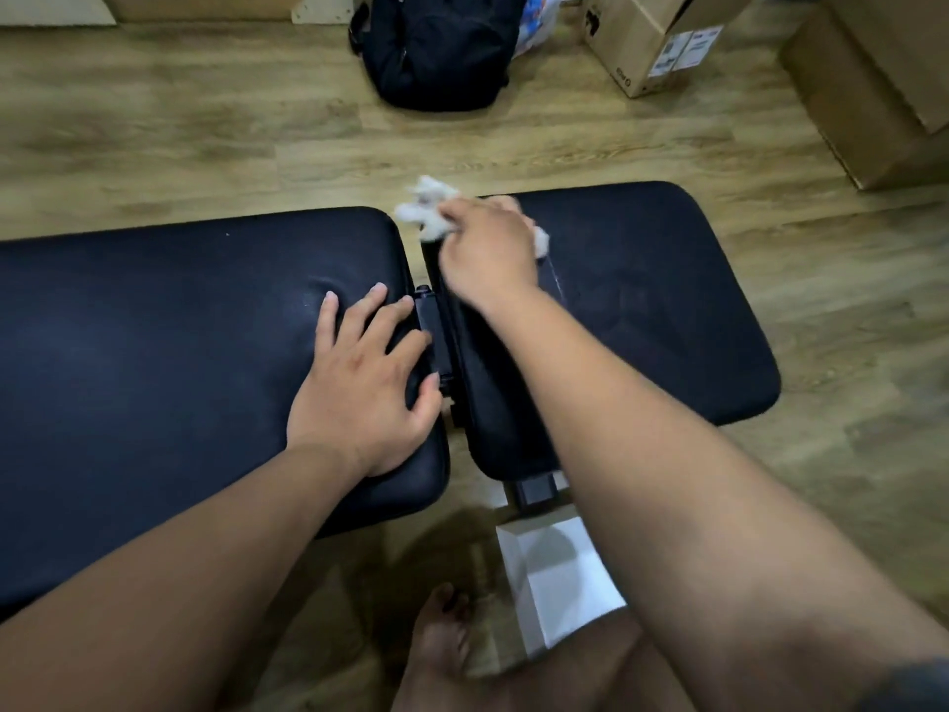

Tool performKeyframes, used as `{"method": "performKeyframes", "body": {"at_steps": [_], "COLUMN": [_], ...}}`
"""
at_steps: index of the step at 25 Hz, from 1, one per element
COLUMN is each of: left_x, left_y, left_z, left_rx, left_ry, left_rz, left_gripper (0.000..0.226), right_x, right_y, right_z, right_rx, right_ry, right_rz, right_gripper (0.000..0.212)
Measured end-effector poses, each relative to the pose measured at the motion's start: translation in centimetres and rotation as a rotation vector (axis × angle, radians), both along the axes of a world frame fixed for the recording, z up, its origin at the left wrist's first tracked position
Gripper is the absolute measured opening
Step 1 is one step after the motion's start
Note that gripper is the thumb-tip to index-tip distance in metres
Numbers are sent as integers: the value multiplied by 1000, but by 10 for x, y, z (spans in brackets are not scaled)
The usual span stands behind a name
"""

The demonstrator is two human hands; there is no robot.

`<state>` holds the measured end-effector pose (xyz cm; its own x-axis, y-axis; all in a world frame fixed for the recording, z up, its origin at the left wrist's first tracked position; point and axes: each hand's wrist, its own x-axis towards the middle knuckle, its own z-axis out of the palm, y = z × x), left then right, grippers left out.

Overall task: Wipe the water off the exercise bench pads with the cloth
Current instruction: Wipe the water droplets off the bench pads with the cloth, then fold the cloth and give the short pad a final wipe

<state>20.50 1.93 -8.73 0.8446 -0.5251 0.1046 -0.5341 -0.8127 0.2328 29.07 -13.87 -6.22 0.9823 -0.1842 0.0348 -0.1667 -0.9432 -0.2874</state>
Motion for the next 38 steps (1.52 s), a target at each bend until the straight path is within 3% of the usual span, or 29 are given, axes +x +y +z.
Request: {"method": "performKeyframes", "body": {"at_steps": [2,8,11,15,18,20,24,27,32,38], "left_x": [1,1,1,0,-1,0,1,-1,0,-9], "left_y": [0,0,0,1,2,0,2,1,-1,5], "left_z": [-1,-2,-1,-1,1,1,1,-1,-1,15], "left_rx": [-14,1,24,38,33,37,44,37,42,152], "left_ry": [-8,-5,15,10,18,18,7,-1,-36,-110], "left_rz": [-5,2,7,3,10,11,9,10,5,-136], "left_gripper": [42,50,50,49,49,49,48,48,49,46], "right_x": [-13,-192,-225,-215,-198,-192,-192,-191,-177,-178], "right_y": [15,13,6,-11,-45,-71,-86,-84,-50,1], "right_z": [2,-2,-4,13,29,37,36,28,52,113], "right_rx": [2,166,309,583,969,1100,1109,957,707,732], "right_ry": [13,-90,-97,-282,-404,-491,-538,-445,-473,-331], "right_rz": [112,171,153,-199,-509,-620,-692,-650,-467,-130], "right_gripper": [32,36,36,27,20,16,12,20,22,25]}}
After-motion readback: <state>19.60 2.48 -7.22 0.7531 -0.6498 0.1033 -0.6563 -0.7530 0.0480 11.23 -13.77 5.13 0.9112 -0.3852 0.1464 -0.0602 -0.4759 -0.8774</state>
